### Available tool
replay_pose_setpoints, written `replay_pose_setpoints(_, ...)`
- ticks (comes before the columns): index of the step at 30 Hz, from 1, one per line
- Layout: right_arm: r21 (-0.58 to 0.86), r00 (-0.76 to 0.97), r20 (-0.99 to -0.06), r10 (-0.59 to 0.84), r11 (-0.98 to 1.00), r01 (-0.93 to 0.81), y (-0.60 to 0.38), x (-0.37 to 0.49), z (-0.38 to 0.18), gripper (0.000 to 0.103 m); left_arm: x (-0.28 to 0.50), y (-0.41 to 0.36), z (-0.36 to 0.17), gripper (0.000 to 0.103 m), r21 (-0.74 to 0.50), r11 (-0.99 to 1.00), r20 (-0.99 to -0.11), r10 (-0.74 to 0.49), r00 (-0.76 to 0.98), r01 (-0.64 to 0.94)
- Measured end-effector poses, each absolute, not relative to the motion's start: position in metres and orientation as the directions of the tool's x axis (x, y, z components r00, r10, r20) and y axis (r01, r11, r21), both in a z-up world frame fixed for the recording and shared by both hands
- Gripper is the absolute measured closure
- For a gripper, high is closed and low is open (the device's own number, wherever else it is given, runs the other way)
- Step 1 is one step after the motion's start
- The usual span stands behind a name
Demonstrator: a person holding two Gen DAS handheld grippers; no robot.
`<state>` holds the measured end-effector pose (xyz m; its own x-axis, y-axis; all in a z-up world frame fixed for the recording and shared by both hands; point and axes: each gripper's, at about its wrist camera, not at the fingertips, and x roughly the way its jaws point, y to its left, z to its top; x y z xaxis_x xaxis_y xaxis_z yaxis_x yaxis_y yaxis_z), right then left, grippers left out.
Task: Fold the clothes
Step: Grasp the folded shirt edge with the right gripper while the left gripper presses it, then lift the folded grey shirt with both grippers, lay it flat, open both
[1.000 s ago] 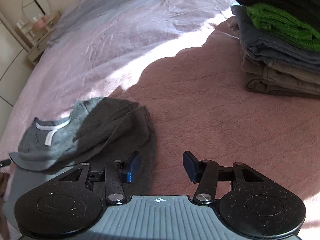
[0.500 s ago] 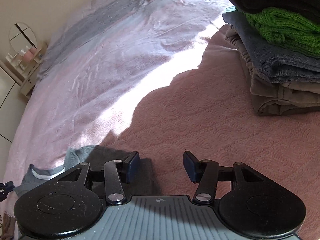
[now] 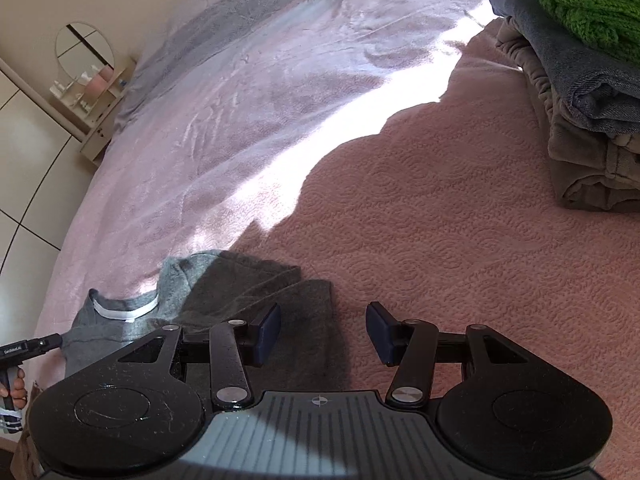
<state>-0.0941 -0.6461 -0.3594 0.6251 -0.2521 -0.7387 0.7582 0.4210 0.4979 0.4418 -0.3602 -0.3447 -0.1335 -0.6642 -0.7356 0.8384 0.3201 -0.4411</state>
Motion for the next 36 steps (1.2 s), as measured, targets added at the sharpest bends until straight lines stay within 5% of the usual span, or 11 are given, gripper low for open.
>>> replay_pose_setpoints(6, 0.5, 0.636, -0.73, -0.251, 0.437, 0.747, -0.645, -0.089, -0.363, 0.055, 0.446, -0.355, -0.351, 0.078, -0.49, 0.313, -0.718, -0.674, -0.173, 0.814)
replay_pose_setpoints(8, 0.496, 0.633, -0.732, -0.253, 0.439, 0.749, -0.646, -0.084, -0.365, 0.092, 0.442, -0.359, -0.353, 0.101, -0.489, 0.287, -0.715, -0.673, -0.19, 0.824)
replay_pose_setpoints(10, 0.475, 0.62, -0.733, -0.28, 0.442, 0.761, -0.643, -0.083, -0.36, 0.101, 0.438, -0.356, -0.348, 0.102, -0.478, 0.273, -0.698, -0.695, -0.173, 0.835)
replay_pose_setpoints(22, 0.361, 0.61, -0.681, -0.405, 0.539, 0.761, -0.637, -0.065, -0.314, 0.101, 0.435, -0.344, -0.312, 0.102, -0.377, 0.275, -0.631, -0.776, -0.027, 0.884)
replay_pose_setpoints(32, 0.261, 0.506, -0.743, -0.438, 0.506, 0.822, -0.657, -0.032, -0.341, 0.101, 0.435, -0.378, -0.342, 0.101, -0.289, 0.358, -0.706, -0.706, 0.055, 0.888)
replay_pose_setpoints(34, 0.219, 0.453, -0.765, -0.457, 0.478, 0.851, -0.657, -0.027, -0.346, 0.1, 0.433, -0.382, -0.35, 0.094, -0.265, 0.397, -0.732, -0.676, 0.085, 0.879)
replay_pose_setpoints(35, 0.2, 0.433, -0.77, -0.469, 0.467, 0.861, -0.655, -0.026, -0.345, 0.094, 0.432, -0.381, -0.351, 0.089, -0.258, 0.429, -0.733, -0.67, 0.114, 0.866)
replay_pose_setpoints(36, 0.176, 0.416, -0.762, -0.497, 0.459, 0.871, -0.65, -0.025, -0.342, 0.064, 0.432, -0.377, -0.348, 0.088, -0.256, 0.47, -0.724, -0.672, 0.154, 0.845)
